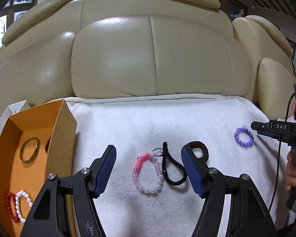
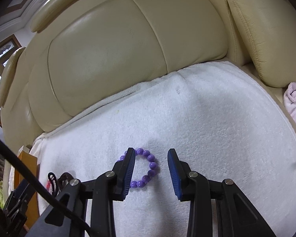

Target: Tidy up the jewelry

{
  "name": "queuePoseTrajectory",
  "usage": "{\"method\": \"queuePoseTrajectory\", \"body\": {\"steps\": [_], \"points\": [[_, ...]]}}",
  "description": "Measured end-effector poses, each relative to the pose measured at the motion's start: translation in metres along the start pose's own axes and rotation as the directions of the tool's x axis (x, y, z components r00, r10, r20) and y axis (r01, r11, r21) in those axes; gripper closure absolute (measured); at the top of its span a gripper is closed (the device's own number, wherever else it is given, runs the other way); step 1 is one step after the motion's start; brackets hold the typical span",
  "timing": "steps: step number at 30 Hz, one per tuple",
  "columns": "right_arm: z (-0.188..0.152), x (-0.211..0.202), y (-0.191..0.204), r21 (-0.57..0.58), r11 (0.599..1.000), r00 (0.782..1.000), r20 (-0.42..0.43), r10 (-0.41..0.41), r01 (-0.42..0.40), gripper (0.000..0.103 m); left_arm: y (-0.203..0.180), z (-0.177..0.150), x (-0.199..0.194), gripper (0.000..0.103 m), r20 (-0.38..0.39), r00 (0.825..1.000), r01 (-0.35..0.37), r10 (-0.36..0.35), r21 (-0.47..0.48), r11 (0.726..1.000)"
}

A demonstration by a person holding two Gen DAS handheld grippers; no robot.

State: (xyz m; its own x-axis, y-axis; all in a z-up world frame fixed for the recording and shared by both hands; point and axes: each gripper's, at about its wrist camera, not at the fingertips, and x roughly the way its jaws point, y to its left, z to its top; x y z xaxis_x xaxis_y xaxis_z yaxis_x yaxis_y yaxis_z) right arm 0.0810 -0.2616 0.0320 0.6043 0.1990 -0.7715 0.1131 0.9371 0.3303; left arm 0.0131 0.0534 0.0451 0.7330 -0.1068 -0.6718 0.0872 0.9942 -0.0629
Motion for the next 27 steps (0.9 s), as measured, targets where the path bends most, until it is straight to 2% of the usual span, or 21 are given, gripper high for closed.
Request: {"method": "queuePoseTrajectory", "body": {"steps": [8,15,22,27], "points": [[-0.002,0.001,-0.007,0.019,1.0,1.0,-0.013,0.003,-0.002,0.067,-0.004,0.001,-0.001,0.034,0.001,1.0,0.018,-0.018,0.001,1.0],[-0.003,0.001,-0.008,0.027,1.0,1.0,-0.018,0.01,-0.009,0.067,0.002,0.0,0.008,0.034,-0.045,0.999,0.027,-0.027,-0.007,1.0],[-0.004,0.004,-0.005,0.023,1.0,0.999,-0.028,0.015,-0.014,0.067,0.01,-0.001,0.012,0.034,-0.06,0.998,0.022,-0.022,-0.005,1.0],[-0.004,0.005,-0.006,0.025,1.0,0.999,-0.029,0.018,-0.018,0.067,0.019,0.0,0.012,0.034,-0.063,0.996,0.06,-0.061,-0.021,0.998]]}}
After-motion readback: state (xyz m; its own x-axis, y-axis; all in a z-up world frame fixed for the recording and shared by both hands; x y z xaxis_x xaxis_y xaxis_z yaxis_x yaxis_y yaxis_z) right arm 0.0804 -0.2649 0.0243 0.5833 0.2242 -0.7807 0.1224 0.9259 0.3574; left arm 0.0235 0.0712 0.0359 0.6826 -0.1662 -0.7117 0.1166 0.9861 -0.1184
